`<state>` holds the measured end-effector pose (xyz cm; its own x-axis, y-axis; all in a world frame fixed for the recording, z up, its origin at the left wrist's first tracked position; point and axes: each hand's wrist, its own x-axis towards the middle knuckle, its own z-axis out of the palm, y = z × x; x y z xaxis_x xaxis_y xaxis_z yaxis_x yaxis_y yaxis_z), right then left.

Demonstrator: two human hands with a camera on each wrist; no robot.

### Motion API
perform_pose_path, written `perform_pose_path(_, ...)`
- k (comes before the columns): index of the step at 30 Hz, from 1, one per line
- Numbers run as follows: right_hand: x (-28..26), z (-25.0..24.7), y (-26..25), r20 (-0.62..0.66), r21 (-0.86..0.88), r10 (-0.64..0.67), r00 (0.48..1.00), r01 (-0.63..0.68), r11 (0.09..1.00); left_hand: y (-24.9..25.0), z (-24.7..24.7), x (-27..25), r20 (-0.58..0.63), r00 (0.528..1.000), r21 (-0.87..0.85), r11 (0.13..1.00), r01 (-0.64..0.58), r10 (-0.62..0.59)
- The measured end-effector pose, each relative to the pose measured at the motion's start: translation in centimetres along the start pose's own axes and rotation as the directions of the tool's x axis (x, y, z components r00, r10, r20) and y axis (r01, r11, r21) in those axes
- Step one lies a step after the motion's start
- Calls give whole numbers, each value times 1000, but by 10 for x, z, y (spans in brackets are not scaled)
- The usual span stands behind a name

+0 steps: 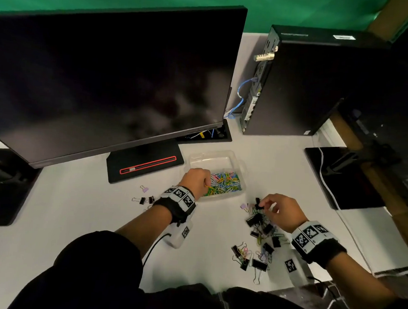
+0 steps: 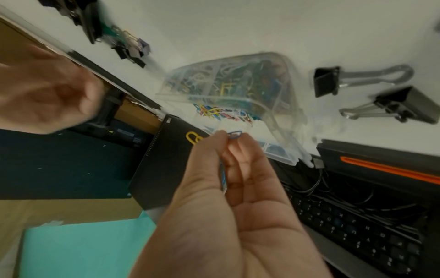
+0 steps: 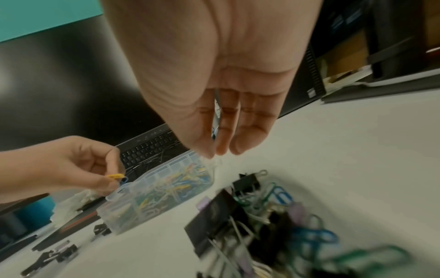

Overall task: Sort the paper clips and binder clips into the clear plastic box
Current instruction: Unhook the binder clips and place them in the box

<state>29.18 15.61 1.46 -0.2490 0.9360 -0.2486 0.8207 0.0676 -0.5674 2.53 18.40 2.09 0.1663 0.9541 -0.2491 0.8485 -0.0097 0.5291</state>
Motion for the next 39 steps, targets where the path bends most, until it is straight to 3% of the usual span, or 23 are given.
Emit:
perform_pose_path(4, -25, 1, 14, 131, -66, 24, 991, -15, 998, -1, 10, 10, 12, 1000, 27, 999, 19, -19)
perform_pose_path(9, -50, 11, 19, 246, -107, 24, 969, 2, 994, 11, 27, -9, 22, 971, 88, 967, -239, 238)
perform_pose_path(11, -55, 14, 19, 278, -111, 44, 960, -13, 994, 19, 33, -21, 132, 935, 85, 936, -341, 329)
perform_pose_path(15, -55, 20, 18, 282, -135, 51, 958, -13, 991, 32, 51, -37, 394, 841, 28, 910, -415, 371)
perform_pose_path(20, -47, 23, 16, 246, -170, 87, 965, -45, 984, 34, 73, -47, 508, 783, 10, 906, -423, 360)
perform_pose_path(27, -41, 19, 21, 157, -120, 126, 980, -108, 987, 31, 86, -52, 531, 782, -7, 924, -381, 327)
perform_pose_path(39, -37, 6, 46, -9, -11, 230, 973, -231, 973, 0, 67, -54, 449, 848, 33, 943, -332, 283)
